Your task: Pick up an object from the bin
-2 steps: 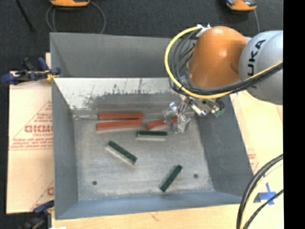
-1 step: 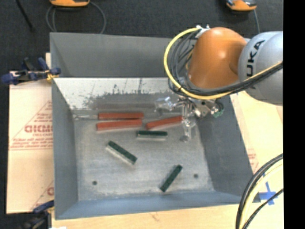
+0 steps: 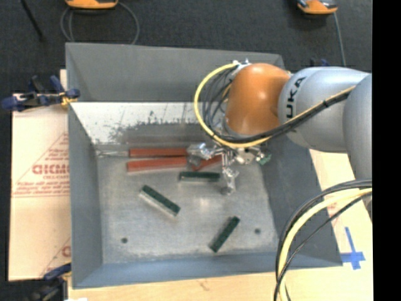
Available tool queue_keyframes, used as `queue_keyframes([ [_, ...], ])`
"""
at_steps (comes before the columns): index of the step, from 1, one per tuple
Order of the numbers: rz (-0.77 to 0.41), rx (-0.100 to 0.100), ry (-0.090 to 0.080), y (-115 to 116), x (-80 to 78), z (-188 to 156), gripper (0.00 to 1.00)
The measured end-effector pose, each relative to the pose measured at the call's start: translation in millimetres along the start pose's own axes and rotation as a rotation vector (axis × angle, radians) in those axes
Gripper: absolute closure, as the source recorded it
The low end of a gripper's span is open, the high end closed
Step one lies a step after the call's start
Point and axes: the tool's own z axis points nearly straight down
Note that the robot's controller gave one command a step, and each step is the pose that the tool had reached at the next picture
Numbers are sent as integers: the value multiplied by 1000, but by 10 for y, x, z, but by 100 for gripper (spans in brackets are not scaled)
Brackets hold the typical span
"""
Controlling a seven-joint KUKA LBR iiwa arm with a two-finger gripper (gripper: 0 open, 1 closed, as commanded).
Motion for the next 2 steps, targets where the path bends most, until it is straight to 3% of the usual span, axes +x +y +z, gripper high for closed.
queue_keyframes([
  [1, 4, 3, -9, -9, -37, -78, 100],
  [2, 40, 8, -4, -72, 163, -1277, 100],
])
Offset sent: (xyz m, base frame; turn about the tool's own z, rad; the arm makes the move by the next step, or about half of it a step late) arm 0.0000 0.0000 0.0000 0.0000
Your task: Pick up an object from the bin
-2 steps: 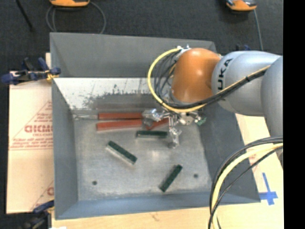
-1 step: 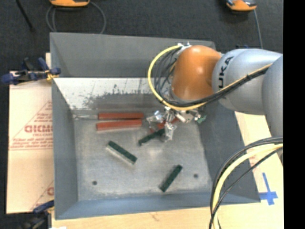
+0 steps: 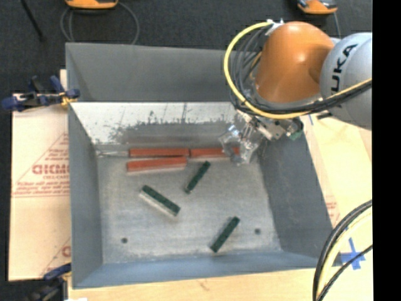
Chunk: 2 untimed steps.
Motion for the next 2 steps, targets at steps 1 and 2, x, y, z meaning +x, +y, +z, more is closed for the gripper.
queue_keyframes([
  [1, 356, -10, 8, 151, 20, 488, 100],
  [2, 356, -8, 6, 142, 16, 474, 0],
])
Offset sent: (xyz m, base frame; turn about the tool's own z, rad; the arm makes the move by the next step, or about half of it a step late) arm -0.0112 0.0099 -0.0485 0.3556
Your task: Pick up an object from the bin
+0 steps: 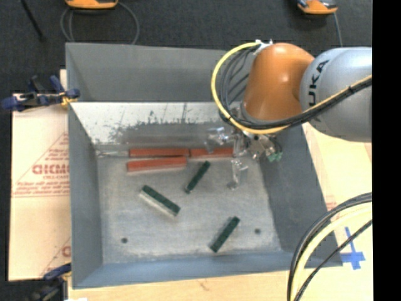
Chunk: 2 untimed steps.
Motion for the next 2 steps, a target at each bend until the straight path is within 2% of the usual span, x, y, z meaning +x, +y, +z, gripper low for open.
queue_keyframes([
  [1, -212, 1, 1, 115, -247, 757, 0],
  [2, -210, 1, -1, 114, -251, 743, 100],
])
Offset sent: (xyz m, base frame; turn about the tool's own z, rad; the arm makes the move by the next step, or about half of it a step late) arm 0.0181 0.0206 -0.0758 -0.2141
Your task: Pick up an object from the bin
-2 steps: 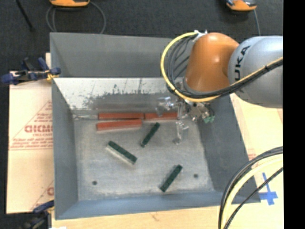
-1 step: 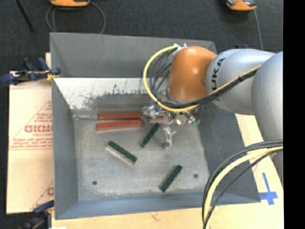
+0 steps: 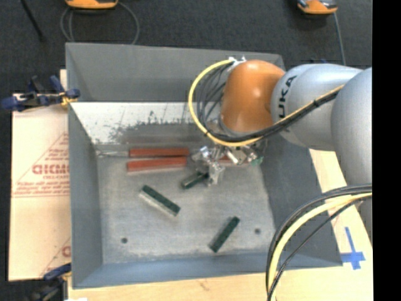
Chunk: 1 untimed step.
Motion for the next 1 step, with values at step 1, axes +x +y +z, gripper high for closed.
queue_keyframes([
  [1, 2, 7, -4, -71, 152, -1388, 100],
])
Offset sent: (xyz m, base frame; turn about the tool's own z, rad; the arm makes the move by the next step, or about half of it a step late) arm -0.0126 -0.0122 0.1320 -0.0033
